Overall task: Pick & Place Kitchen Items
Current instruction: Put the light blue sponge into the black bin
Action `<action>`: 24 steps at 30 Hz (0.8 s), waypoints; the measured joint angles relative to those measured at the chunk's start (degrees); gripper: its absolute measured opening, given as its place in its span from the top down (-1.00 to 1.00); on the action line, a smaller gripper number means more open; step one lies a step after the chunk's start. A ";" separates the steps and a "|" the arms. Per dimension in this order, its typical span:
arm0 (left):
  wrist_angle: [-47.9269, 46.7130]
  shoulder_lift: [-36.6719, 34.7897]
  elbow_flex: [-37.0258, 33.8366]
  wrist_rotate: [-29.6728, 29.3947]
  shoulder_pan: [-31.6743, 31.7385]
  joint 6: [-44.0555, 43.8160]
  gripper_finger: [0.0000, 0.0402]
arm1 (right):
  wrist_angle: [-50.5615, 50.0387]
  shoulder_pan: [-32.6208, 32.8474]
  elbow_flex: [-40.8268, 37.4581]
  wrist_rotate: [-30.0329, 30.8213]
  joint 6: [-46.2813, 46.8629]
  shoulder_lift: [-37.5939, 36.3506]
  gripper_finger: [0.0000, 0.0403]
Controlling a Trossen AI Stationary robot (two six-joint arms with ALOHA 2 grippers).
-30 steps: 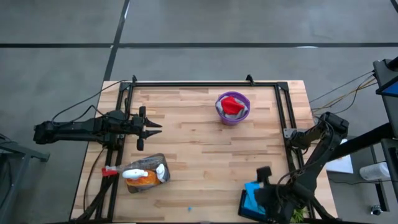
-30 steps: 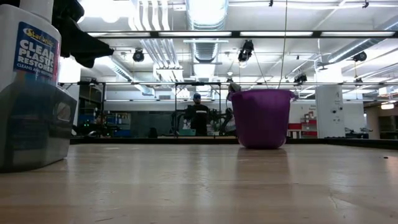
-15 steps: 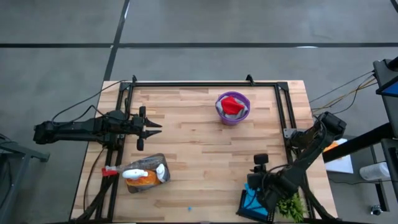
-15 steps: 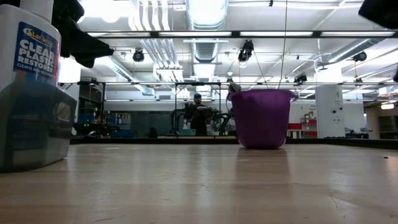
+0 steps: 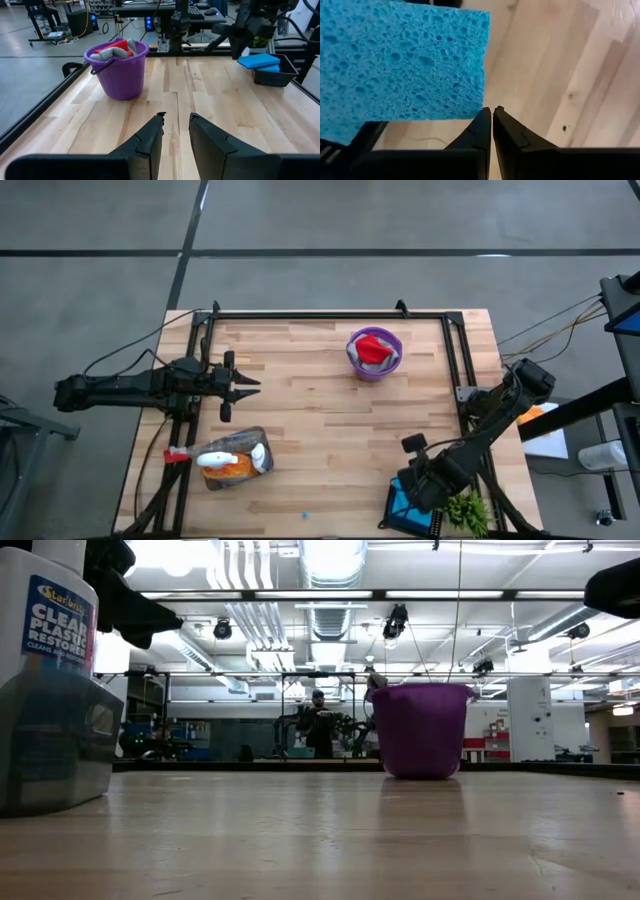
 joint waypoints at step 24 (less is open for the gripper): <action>-0.02 0.00 0.00 0.00 0.00 0.00 0.50 | 7.09 0.02 0.26 -3.49 -11.30 -1.09 0.91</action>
